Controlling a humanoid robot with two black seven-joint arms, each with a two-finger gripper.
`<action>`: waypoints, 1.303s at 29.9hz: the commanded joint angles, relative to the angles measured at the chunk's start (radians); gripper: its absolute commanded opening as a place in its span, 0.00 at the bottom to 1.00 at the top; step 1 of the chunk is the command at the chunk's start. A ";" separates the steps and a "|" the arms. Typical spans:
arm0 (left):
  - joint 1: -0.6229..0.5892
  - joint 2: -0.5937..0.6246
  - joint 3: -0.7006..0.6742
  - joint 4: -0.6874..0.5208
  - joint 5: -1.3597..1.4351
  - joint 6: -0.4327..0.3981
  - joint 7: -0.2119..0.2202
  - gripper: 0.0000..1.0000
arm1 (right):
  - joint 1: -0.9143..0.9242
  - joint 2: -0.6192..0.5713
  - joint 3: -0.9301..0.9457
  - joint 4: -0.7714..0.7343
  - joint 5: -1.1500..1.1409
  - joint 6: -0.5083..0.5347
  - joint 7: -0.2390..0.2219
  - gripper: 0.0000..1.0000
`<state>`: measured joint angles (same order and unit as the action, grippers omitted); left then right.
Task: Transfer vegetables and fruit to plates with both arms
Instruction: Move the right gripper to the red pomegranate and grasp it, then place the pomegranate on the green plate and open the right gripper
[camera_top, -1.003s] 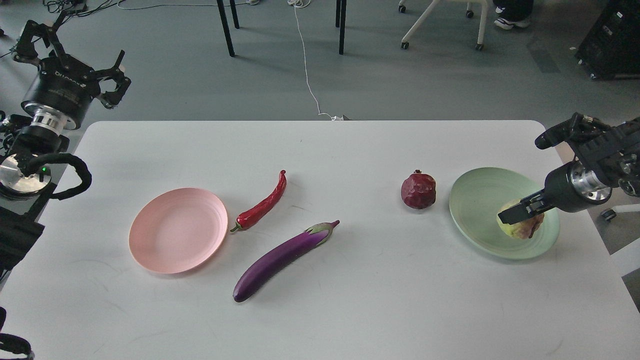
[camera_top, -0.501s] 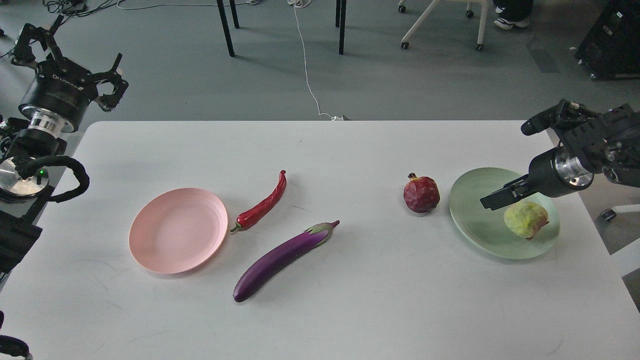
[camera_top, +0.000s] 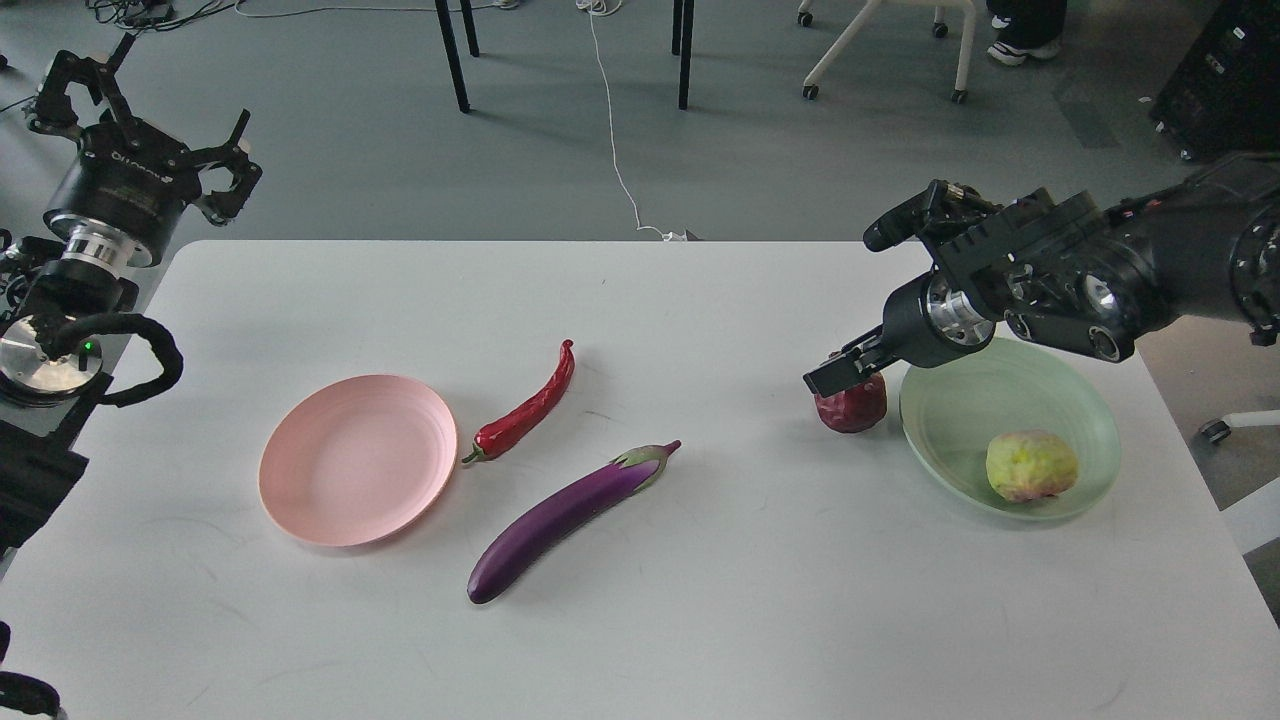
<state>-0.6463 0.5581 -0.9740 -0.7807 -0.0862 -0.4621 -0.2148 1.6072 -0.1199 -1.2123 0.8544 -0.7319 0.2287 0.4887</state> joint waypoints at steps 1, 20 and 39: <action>0.000 0.008 0.000 0.011 -0.001 -0.021 0.000 0.98 | -0.036 0.029 -0.055 -0.037 -0.004 -0.008 0.000 0.93; -0.001 0.003 0.000 0.018 -0.001 -0.018 0.000 0.98 | -0.024 -0.020 -0.044 -0.057 -0.007 -0.029 0.000 0.46; -0.001 -0.007 0.001 0.014 -0.001 -0.010 0.002 0.98 | -0.125 -0.296 -0.038 -0.057 -0.139 -0.187 0.000 0.83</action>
<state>-0.6475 0.5553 -0.9727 -0.7657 -0.0878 -0.4768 -0.2132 1.5027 -0.4130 -1.2618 0.7990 -0.8754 0.0881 0.4887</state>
